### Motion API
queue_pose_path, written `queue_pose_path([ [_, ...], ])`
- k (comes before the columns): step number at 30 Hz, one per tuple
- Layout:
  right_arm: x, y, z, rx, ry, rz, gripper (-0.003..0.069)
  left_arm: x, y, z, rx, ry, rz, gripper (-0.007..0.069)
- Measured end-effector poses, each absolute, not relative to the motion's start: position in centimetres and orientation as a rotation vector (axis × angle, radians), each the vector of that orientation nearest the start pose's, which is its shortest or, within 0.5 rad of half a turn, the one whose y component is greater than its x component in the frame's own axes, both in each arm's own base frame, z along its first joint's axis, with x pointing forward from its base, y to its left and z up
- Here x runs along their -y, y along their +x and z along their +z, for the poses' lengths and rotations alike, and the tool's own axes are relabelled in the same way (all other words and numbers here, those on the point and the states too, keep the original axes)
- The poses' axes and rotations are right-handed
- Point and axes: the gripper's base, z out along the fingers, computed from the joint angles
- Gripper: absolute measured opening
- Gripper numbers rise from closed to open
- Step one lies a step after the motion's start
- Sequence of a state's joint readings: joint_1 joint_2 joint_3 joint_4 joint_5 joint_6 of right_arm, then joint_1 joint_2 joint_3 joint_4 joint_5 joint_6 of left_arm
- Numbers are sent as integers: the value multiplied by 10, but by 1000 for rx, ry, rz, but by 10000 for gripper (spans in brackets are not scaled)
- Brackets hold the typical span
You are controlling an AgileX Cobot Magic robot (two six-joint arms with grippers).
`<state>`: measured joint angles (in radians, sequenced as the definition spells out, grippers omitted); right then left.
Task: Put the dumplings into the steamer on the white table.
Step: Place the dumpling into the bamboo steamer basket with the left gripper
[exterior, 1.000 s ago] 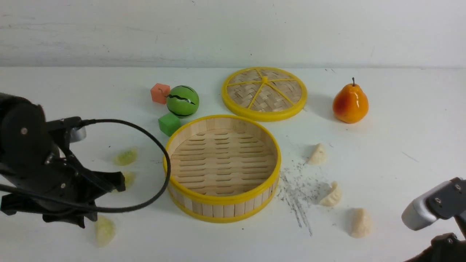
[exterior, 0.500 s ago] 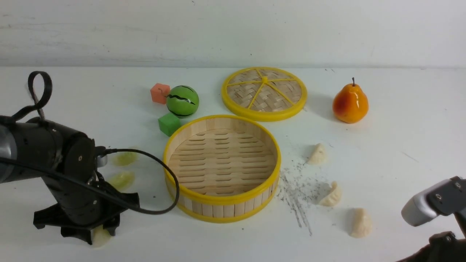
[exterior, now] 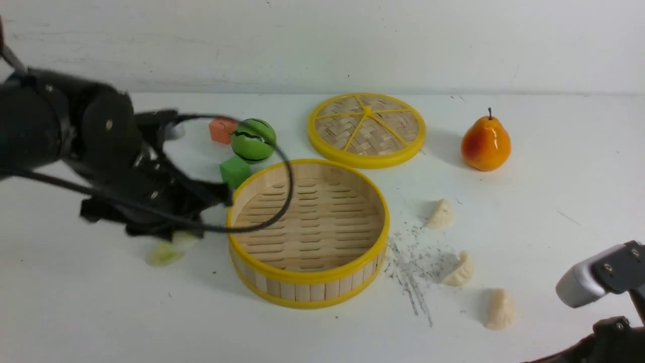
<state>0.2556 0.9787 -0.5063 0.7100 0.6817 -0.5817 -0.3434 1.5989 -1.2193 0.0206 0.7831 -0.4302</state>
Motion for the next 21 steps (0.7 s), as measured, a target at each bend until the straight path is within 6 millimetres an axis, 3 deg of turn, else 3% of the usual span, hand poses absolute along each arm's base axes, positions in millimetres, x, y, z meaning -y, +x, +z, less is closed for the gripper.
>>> queue_pose_path([
  [1,-78,150,238,-2453,-483,637,5,133,320,293,-2627,-17,-306,237],
  [3,-78,150,238,-2452,-482,636,4,144,325,304,-2605,21,-340,237],
  [4,-78,150,238,-2451,-481,635,6,159,332,311,-2597,64,-368,237],
  [7,-77,150,238,-2448,-479,632,6,179,360,306,-2619,94,-362,237],
  [8,-77,150,238,-2448,-479,632,6,180,360,309,-2610,94,-365,237],
  [11,-77,150,239,-2447,-478,631,9,195,398,271,-2683,117,-283,237],
  [14,-77,150,239,-2446,-479,631,9,201,414,249,-2721,130,-236,237],
  [15,-77,150,239,-2445,-483,630,10,205,424,232,-2752,140,-198,237],
  [18,-77,150,239,-2441,-497,625,10,209,435,215,-2780,149,-164,237],
  [21,-77,150,238,-2440,-500,624,10,211,440,211,-2781,152,-158,237],
])
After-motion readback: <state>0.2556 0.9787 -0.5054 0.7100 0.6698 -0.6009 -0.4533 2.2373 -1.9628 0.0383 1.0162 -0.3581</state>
